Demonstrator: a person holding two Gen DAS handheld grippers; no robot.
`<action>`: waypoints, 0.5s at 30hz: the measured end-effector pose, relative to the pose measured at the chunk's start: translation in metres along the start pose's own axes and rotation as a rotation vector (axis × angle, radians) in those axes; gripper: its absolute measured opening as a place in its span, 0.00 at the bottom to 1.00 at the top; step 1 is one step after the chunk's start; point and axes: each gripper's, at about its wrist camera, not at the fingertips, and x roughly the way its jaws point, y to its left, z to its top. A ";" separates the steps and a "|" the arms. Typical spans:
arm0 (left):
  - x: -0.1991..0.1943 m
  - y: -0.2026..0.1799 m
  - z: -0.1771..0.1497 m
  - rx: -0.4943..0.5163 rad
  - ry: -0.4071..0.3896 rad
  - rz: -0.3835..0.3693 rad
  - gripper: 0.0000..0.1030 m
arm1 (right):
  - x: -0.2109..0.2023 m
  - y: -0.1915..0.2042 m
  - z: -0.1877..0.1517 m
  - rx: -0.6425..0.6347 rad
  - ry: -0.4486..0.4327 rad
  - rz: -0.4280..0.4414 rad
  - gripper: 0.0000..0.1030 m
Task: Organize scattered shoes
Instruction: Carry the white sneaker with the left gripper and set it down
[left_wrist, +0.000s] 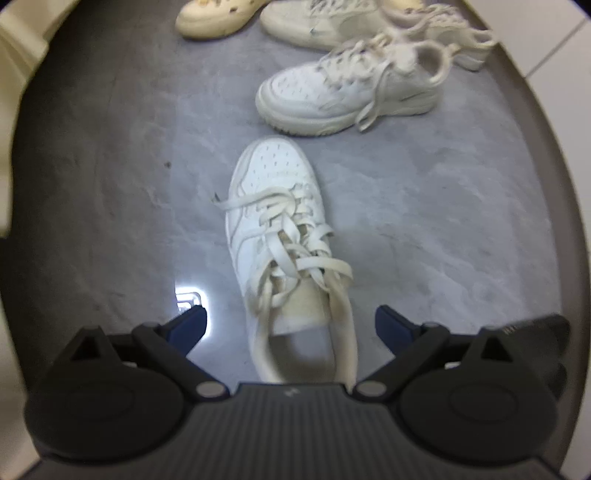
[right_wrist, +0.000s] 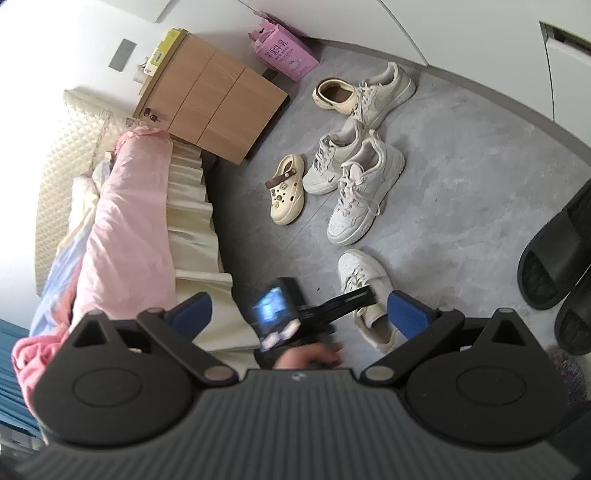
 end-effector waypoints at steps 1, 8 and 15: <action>-0.014 0.004 0.000 -0.018 -0.020 0.000 0.97 | -0.001 0.003 -0.002 -0.023 -0.004 -0.008 1.00; -0.087 0.012 0.004 -0.053 -0.100 0.083 0.99 | -0.002 0.007 -0.013 -0.077 0.013 -0.031 1.00; -0.157 0.005 0.019 -0.080 -0.202 0.100 0.99 | -0.012 0.015 -0.021 -0.170 -0.036 -0.074 1.00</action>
